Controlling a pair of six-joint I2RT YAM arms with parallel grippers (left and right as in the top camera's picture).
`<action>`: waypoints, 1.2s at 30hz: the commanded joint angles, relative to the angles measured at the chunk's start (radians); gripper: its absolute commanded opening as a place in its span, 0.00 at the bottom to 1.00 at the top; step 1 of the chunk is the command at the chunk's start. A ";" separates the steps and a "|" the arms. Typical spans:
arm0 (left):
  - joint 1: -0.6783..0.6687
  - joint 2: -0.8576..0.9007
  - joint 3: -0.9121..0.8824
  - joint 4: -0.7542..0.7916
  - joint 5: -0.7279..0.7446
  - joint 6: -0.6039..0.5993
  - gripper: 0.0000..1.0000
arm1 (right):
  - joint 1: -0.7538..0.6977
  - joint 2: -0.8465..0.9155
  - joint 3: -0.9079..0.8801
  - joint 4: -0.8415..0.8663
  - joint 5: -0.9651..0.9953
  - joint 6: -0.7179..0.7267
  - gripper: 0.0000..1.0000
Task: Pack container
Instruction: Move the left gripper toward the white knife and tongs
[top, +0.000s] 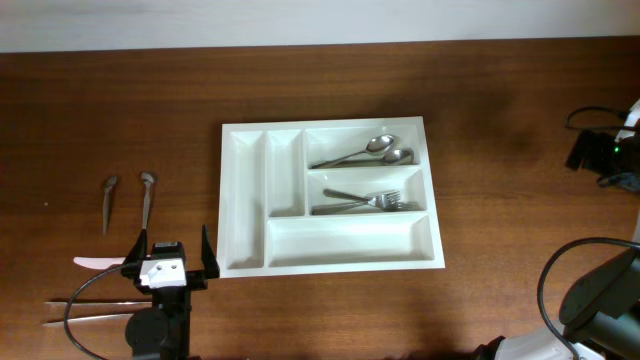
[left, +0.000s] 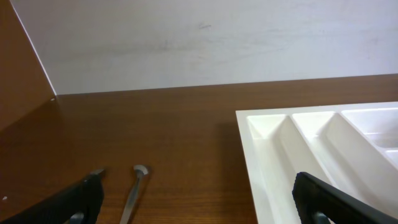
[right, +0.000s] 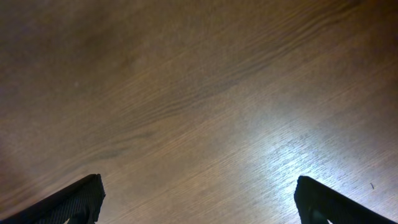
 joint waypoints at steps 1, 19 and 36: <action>-0.005 -0.008 -0.006 0.001 -0.016 -0.005 0.99 | 0.000 -0.002 -0.036 0.004 0.024 0.008 0.99; -0.005 -0.005 0.100 -0.050 -0.014 -0.167 0.99 | -0.024 -0.002 -0.206 0.117 0.016 0.013 0.99; -0.005 0.253 0.626 -0.534 0.058 -0.130 0.99 | -0.024 -0.002 -0.206 0.126 0.016 0.013 0.99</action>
